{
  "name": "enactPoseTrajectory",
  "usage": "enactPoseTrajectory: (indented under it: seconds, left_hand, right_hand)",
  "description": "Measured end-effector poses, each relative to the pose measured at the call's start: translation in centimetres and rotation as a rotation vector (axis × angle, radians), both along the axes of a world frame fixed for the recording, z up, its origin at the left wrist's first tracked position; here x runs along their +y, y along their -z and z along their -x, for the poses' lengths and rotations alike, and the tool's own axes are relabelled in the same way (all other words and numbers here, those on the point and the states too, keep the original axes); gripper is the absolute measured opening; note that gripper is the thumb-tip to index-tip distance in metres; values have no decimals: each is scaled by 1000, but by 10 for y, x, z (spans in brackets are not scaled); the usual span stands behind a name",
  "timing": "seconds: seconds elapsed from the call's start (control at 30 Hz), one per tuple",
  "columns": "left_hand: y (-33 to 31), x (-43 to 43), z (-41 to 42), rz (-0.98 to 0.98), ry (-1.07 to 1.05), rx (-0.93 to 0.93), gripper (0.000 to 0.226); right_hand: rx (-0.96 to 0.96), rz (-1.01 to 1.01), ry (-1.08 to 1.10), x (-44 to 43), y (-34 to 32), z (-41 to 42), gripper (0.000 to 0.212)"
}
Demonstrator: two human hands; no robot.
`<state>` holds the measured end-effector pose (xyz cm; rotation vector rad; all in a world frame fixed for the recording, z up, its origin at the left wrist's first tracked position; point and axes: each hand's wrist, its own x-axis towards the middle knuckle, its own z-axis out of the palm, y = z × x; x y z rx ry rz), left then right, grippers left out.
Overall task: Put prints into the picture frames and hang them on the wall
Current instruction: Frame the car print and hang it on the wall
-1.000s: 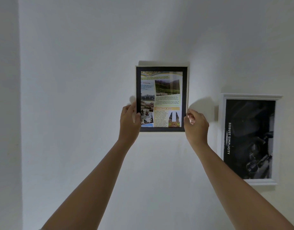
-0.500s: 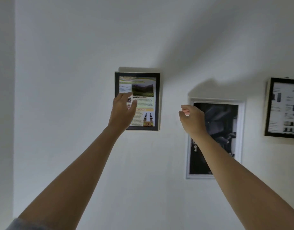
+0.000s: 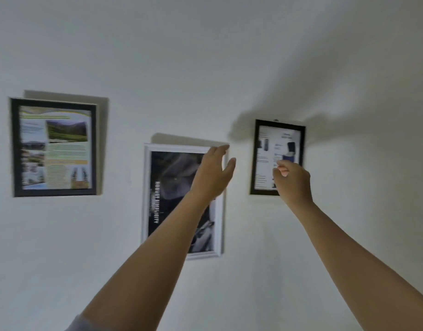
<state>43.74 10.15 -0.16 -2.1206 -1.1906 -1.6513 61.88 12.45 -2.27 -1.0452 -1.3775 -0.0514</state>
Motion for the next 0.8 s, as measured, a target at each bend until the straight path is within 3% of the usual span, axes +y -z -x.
enactPoseTrajectory:
  seconds: [0.27,0.43,0.67,0.8]
  left_hand:
    - [38,77,-83,77,-12,-97,53]
    - [50,110,-93,62,-13,-155,53]
    - [55,129,-89,18,-47,-175,48]
    - [52,126,-90,68,77,-272,50]
  right_hand:
    - [69,134,72,63,30,-83,38]
    - [203,190,-17,98,35,-87,42]
    - [351,201,-79,134,38,-79,30]
    - [414,158,-96,134,44,-77,25]
